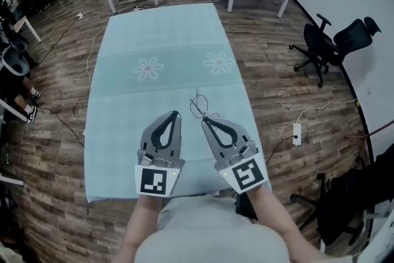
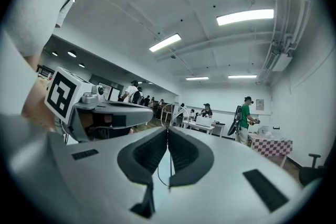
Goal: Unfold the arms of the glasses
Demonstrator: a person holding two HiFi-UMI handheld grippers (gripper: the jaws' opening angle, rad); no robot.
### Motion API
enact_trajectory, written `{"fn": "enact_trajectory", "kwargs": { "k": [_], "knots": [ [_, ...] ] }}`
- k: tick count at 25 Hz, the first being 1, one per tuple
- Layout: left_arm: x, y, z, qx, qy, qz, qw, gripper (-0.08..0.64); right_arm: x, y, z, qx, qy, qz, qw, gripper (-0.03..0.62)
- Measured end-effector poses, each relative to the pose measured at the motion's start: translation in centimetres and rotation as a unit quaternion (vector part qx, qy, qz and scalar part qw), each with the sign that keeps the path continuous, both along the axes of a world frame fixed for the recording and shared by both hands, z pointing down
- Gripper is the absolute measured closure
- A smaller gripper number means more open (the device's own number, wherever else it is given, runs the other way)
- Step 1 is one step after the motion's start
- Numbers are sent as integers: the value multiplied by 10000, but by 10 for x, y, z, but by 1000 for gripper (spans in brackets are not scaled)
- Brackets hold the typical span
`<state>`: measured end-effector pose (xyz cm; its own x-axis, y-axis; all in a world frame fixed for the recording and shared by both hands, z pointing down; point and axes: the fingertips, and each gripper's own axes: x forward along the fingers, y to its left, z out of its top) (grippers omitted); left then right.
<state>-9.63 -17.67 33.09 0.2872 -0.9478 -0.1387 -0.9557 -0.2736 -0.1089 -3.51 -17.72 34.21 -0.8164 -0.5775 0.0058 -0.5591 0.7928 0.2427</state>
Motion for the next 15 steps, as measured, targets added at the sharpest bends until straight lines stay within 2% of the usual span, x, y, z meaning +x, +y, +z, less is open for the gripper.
{"fn": "enact_trajectory", "kwargs": {
  "k": [8,15],
  "knots": [
    [-4,5,2,35,-24,82,10000,551,-8,5,1,44,406,-237,9989,581],
    [-6,11,4,14,-47,106,9999,551,-15,9,7,-262,931,-815,9920,581]
  ]
}}
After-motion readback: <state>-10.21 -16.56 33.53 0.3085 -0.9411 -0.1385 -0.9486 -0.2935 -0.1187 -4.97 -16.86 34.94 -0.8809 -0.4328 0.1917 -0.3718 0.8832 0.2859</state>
